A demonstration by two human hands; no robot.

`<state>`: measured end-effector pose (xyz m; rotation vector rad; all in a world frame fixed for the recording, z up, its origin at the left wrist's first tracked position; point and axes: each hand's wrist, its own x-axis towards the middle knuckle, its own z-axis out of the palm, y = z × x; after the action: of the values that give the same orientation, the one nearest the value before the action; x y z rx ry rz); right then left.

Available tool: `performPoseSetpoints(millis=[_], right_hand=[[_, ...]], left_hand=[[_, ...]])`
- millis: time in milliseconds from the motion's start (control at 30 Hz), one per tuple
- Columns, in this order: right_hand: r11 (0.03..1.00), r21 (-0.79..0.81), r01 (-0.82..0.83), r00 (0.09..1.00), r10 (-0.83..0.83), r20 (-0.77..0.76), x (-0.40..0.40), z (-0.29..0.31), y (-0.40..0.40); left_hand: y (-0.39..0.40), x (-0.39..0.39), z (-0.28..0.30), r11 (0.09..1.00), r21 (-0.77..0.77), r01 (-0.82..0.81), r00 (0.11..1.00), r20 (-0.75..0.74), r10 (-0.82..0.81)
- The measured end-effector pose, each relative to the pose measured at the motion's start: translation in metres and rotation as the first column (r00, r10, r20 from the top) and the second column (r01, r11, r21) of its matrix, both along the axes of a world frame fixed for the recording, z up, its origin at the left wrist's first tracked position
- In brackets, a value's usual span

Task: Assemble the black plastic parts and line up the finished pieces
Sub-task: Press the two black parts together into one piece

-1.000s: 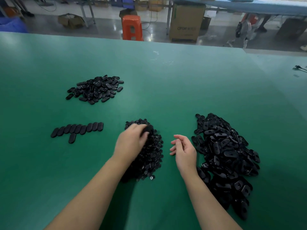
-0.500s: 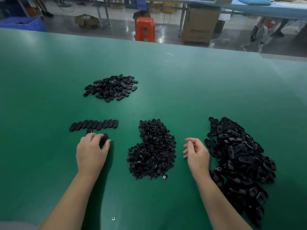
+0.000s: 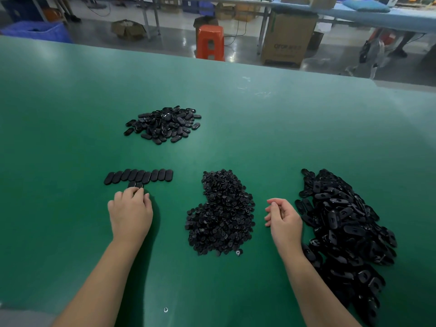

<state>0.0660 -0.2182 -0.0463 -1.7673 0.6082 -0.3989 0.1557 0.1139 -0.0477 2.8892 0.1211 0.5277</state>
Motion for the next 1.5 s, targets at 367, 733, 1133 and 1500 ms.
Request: performPoseSetpoints(millis=[367, 733, 1133, 1500], right_hand=[[1.000, -0.004, 0.001, 1.000, -0.001, -0.001, 0.000, -0.001, 0.000], [1.000, -0.018, -0.009, 1.000, 0.009, -0.005, 0.000, 0.000, 0.000], [1.000, -0.022, -0.001, 1.000, 0.001, -0.001, 0.000, -0.001, 0.000], [0.999, -0.047, 0.006, 1.000, -0.006, -0.006, 0.000, 0.001, 0.001]], left_hand=[[-0.002, 0.007, 0.002, 0.999, 0.004, -0.047, 0.996, -0.075, 0.047], [-0.001, 0.005, 0.004, 0.992, 0.006, -0.126, 0.980, -0.157, 0.126], [-0.012, 0.008, 0.010, 0.994, 0.021, -0.111, 0.971, -0.213, 0.113], [-0.024, 0.007, 0.013, 0.997, -0.067, -0.025, 0.995, -0.100, 0.018]])
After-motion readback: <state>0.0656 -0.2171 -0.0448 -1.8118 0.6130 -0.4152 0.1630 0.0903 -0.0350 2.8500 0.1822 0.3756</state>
